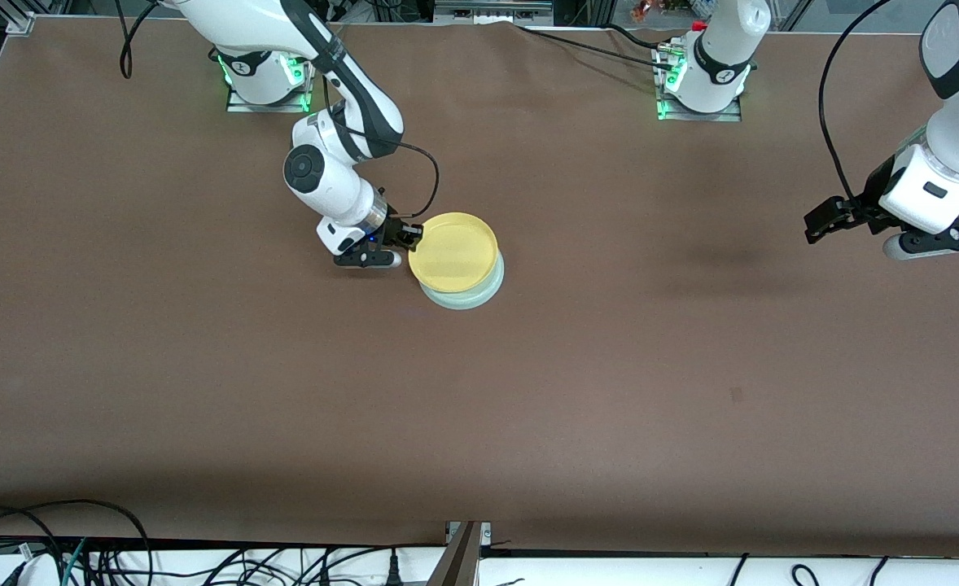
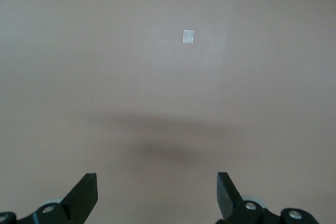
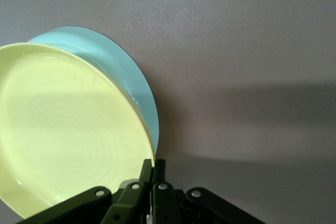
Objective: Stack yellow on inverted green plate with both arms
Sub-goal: 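Lower the yellow plate onto the green plate and open the right gripper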
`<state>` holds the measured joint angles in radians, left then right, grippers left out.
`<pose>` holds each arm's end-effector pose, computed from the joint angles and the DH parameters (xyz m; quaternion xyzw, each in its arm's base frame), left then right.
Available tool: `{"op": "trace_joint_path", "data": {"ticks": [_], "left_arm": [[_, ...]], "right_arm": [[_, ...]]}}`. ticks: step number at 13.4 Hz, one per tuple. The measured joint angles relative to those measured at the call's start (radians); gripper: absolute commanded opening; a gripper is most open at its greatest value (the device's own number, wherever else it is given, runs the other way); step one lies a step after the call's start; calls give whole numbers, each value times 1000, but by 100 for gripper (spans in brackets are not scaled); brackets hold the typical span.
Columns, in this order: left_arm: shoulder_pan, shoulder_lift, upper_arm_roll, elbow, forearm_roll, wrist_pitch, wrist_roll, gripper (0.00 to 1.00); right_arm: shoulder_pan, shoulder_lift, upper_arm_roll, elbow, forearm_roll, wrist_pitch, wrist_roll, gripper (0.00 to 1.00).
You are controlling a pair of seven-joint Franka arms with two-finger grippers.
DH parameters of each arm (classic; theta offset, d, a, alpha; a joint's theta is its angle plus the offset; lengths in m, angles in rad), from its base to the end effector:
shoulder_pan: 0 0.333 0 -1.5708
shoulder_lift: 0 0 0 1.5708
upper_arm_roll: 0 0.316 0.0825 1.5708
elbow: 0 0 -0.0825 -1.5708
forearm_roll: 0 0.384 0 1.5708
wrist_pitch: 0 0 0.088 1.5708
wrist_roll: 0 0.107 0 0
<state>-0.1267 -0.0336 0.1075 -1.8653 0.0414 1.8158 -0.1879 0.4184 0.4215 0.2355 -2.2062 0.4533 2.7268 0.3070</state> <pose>0.5504 -0.0065 0.5238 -0.9967 -0.0790 0.0061 0.0190 0.4545 0.3297 0.1990 -0.9871 0.0426 0.0282 0.1518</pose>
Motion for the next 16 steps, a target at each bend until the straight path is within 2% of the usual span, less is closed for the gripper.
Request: {"op": "trace_joint_path", "data": {"ticks": [16], "left_arm": [[9, 18, 0, 2, 0, 1, 0, 100]], "right_arm": [[18, 25, 2, 40, 0, 3, 27, 0]]}}
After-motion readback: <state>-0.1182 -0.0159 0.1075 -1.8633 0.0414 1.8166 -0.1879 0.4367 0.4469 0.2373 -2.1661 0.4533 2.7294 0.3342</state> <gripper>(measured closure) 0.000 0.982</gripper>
